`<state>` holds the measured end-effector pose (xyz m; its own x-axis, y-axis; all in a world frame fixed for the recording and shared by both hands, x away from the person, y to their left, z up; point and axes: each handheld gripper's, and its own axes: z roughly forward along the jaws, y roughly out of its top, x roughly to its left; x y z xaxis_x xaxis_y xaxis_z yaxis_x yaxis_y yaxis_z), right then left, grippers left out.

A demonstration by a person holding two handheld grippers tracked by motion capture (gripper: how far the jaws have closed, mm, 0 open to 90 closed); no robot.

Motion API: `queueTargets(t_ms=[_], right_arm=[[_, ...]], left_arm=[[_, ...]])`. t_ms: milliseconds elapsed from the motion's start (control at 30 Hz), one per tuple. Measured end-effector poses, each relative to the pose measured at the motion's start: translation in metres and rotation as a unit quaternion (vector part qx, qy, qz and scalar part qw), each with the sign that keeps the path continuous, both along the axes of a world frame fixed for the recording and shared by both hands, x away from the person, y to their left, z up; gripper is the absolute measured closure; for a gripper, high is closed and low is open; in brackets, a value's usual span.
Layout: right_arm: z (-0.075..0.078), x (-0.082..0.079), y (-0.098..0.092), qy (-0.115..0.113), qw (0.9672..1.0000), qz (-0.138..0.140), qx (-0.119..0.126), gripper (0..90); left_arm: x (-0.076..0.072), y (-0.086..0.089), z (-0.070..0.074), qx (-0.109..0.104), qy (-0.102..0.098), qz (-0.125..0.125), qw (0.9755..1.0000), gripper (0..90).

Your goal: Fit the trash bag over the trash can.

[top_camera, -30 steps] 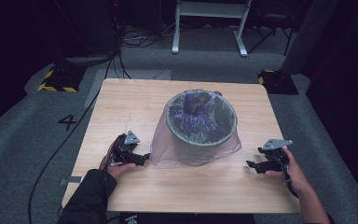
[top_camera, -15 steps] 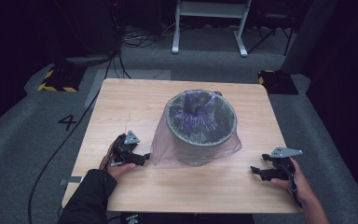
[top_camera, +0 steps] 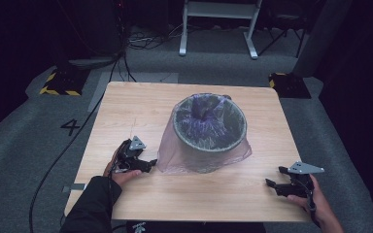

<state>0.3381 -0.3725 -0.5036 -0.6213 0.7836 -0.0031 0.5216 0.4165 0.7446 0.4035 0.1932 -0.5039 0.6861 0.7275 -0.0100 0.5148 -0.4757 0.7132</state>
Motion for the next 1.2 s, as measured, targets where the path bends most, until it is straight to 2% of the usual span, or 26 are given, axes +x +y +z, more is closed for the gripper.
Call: queueTargets(t_ms=[367, 1200], right_arm=[[-0.0002, -0.0087, -0.0051, 0.0, 1.0, -0.008, 0.001, 19.3], [-0.0002, -0.0087, -0.0054, 0.0, 1.0, -0.008, 0.001, 19.1]], left_arm=[[-0.0009, -0.0002, 0.0, 0.001, -0.001, -0.004, 1.0, 15.2], [-0.0008, -0.0007, -0.0002, -0.001, 0.0, -0.003, 1.0, 14.8]])
